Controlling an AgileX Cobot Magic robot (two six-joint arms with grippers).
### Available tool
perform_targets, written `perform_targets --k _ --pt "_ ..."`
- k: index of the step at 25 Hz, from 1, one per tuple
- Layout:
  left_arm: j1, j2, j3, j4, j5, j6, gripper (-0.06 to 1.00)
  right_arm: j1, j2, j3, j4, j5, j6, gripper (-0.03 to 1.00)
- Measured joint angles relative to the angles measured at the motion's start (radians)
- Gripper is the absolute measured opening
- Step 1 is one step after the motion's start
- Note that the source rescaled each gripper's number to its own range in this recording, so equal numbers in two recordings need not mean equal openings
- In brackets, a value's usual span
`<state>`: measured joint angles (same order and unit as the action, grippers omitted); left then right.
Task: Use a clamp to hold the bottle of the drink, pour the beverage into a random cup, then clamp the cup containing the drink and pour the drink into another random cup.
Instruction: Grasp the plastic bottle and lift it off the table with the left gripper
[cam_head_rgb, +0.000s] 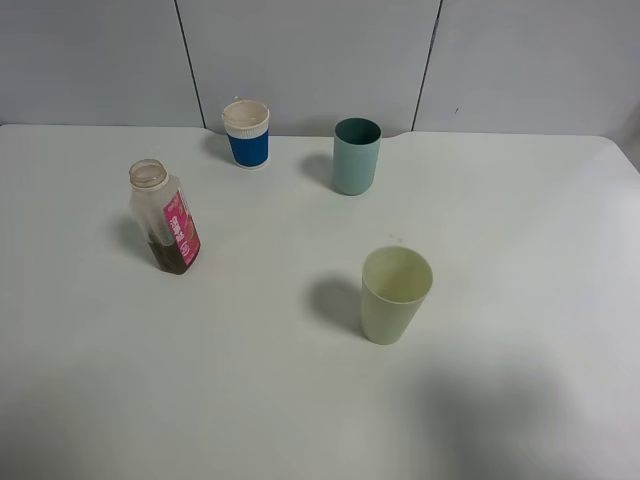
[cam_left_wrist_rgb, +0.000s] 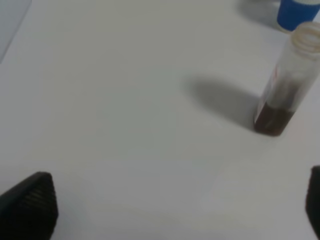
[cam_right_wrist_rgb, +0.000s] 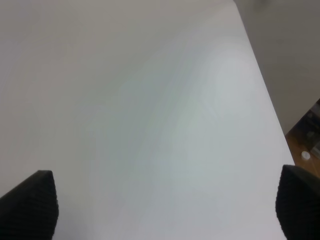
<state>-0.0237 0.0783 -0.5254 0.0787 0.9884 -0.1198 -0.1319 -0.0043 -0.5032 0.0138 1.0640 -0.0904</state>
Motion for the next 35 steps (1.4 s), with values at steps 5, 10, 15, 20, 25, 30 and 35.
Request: perform_targets --k 5,10,15,20,25,30,35 --pt "0.0 0.16 -0.018 0.0 -0.083 0.039 1.0 0.0 0.0 0.0 0.0 0.0 0.0 0.59" --pt "0.0 0.36 -0.064 -0.005 -0.105 0.106 1.0 0.0 0.0 0.0 0.0 0.0 0.0 0.59" --pt "0.0 0.562 -0.12 -0.051 -0.111 0.161 1.0 0.0 0.0 0.0 0.0 0.0 0.0 0.59" --pt "0.0 0.75 -0.136 -0.086 -0.101 0.179 1.0 0.0 0.0 0.0 0.0 0.0 0.0 0.59" --pt "0.0 0.918 -0.136 -0.096 -0.046 0.18 1.0 0.0 0.0 0.0 0.0 0.0 0.0 0.59" --pt "0.0 1.009 -0.117 -0.17 -0.117 0.225 1.0 0.0 0.0 0.0 0.0 0.0 0.0 0.59" --pt "0.0 1.055 -0.041 -0.264 -0.248 0.304 1.0 0.0 0.0 0.0 0.0 0.0 0.0 0.59"
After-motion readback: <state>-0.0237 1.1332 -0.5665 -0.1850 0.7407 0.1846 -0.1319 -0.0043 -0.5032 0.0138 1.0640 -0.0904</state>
